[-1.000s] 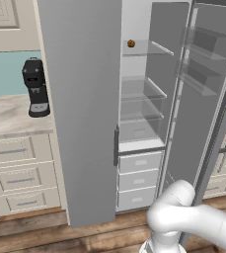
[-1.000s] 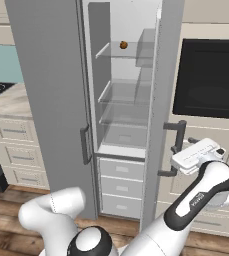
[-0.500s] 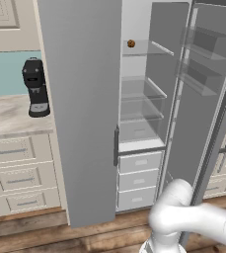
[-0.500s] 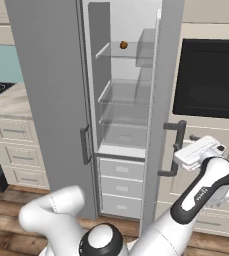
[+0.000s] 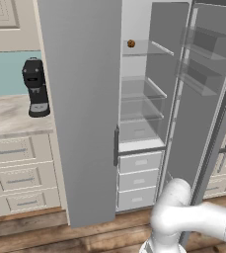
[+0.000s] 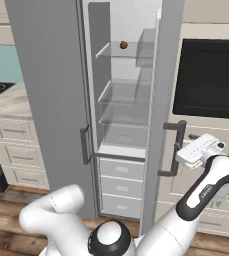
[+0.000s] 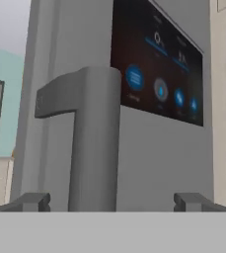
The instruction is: There's a fish in the fridge that needs to be moved to the freezer for freezing. Pick up the fish from the fridge, place it on any shelf in the freezer, and close the fridge and freezer doors when done.
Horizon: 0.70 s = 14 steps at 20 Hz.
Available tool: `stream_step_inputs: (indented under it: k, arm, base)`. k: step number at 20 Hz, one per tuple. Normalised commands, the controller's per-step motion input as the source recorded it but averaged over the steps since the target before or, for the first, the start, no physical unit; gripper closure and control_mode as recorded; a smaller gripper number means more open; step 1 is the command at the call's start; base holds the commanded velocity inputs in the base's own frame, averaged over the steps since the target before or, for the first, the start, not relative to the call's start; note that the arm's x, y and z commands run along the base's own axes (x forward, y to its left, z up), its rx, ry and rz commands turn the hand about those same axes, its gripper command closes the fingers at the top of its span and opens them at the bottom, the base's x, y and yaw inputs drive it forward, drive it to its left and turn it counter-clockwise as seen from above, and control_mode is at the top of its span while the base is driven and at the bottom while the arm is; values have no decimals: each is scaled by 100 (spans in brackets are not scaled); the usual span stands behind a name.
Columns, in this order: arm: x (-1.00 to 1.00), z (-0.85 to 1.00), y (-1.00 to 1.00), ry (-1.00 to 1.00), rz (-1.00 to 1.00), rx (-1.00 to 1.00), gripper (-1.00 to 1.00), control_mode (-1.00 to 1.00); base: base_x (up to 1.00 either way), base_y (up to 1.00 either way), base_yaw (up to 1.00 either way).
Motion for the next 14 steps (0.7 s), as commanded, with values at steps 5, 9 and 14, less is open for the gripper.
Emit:
stream_step_inputs:
  k: [5,9,14]
  arm:
    - [21,0,19,7,17,0,-100,-100]
    - [10,0,36,5,17,-4,-100,-100]
    - [-17,0,88,2,14,-16,-100,-100]
  base:
    - [0,0,0]
    - [0,0,0]
    - [0,0,0]
